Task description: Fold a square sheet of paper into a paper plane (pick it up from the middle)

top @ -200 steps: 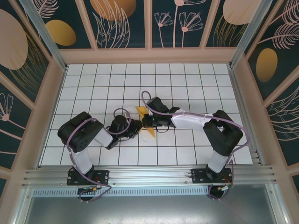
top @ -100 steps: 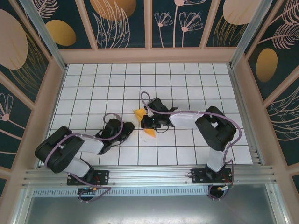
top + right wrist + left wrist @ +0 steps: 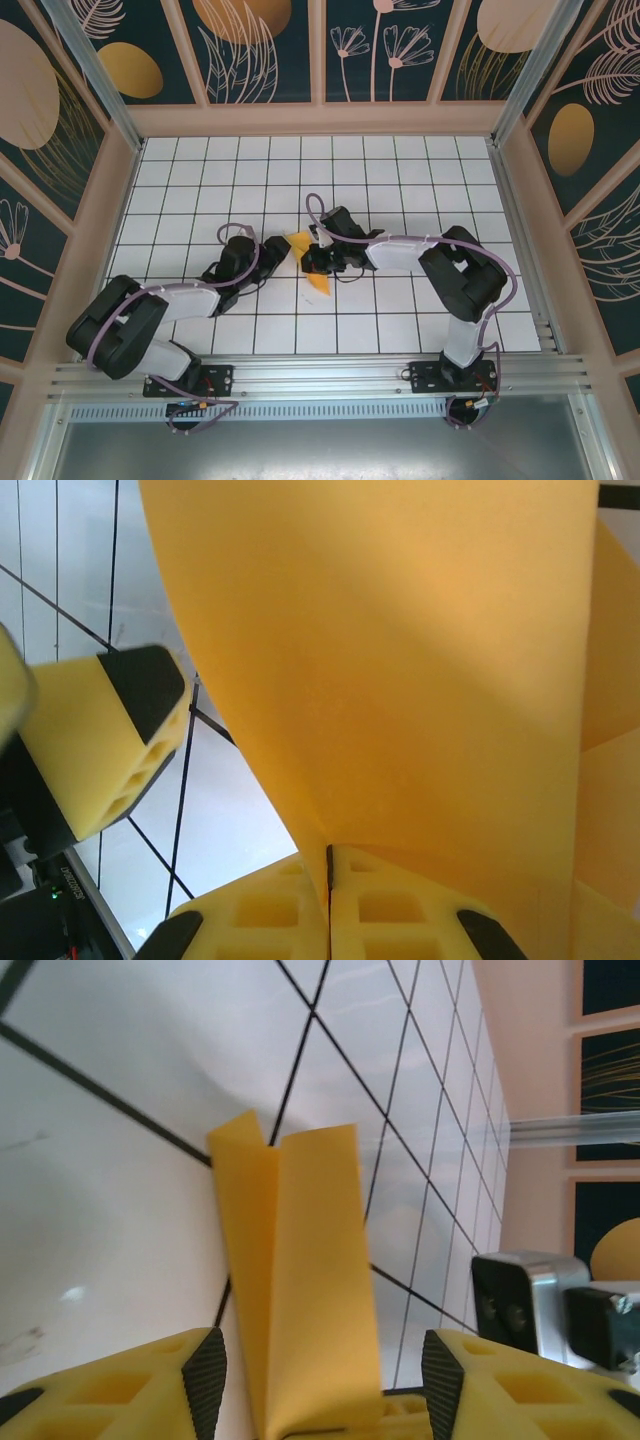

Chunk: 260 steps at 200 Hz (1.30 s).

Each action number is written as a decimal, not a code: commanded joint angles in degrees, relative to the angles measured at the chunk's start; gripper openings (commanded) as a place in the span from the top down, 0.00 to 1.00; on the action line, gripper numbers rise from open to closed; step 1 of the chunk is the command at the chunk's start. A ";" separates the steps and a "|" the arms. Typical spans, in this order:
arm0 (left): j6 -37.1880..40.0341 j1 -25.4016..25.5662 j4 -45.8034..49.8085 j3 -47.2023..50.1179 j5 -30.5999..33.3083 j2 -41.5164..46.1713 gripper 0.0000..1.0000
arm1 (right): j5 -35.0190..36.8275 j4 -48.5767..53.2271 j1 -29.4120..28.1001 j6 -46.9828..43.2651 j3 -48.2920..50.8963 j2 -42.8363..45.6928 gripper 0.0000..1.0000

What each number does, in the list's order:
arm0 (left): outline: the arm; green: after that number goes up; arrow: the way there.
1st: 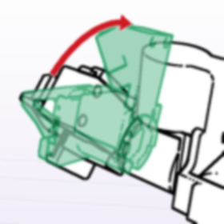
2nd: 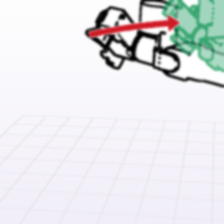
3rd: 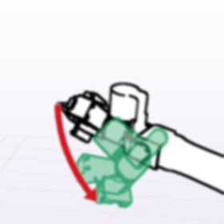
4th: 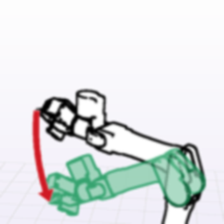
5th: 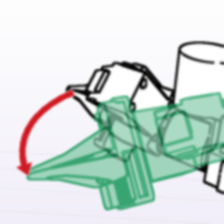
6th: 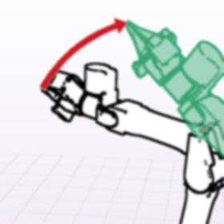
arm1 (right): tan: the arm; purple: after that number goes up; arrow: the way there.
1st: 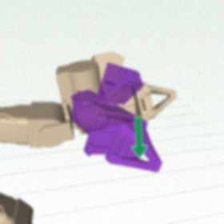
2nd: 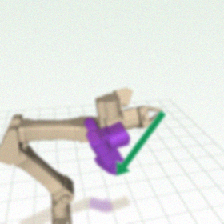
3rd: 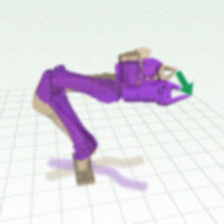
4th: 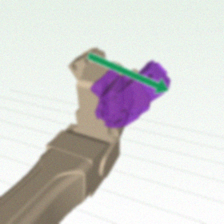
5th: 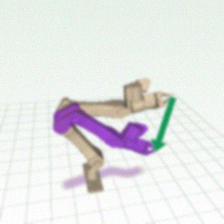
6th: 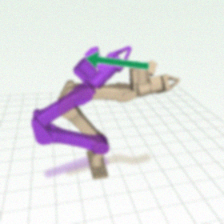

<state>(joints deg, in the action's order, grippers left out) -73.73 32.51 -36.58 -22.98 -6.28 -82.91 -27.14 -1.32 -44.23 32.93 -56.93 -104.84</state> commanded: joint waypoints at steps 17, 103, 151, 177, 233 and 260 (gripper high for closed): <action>-2.86 -0.83 -5.42 -3.60 -3.99 -5.45 0.42 | -0.65 -2.06 0.19 -2.15 1.06 -0.43 0.90; -7.82 -1.40 -11.09 -3.92 -6.20 -13.21 0.52 | 3.70 -1.29 -1.49 -7.92 2.20 2.85 0.66; -7.39 -1.47 -10.87 -4.83 -6.87 -14.07 0.54 | 14.63 0.02 -4.71 -12.92 3.80 7.10 0.54; -7.12 -1.40 -10.96 -5.14 -7.30 -14.53 0.56 | 20.28 0.20 -5.54 -15.73 5.27 10.22 0.52; -6.75 -1.40 -11.47 -6.64 -9.18 -17.04 0.58 | 27.02 -7.72 -7.29 -28.03 13.83 15.50 0.46; -6.77 -1.40 -12.10 -6.88 -9.79 -17.80 0.59 | 29.70 -8.65 -7.17 -31.93 14.83 15.49 0.46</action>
<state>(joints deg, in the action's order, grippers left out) -80.44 31.48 -46.54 -28.84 -14.79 -99.48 -1.63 -6.11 -51.22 7.49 -43.16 -90.70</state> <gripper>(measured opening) 0.420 0.535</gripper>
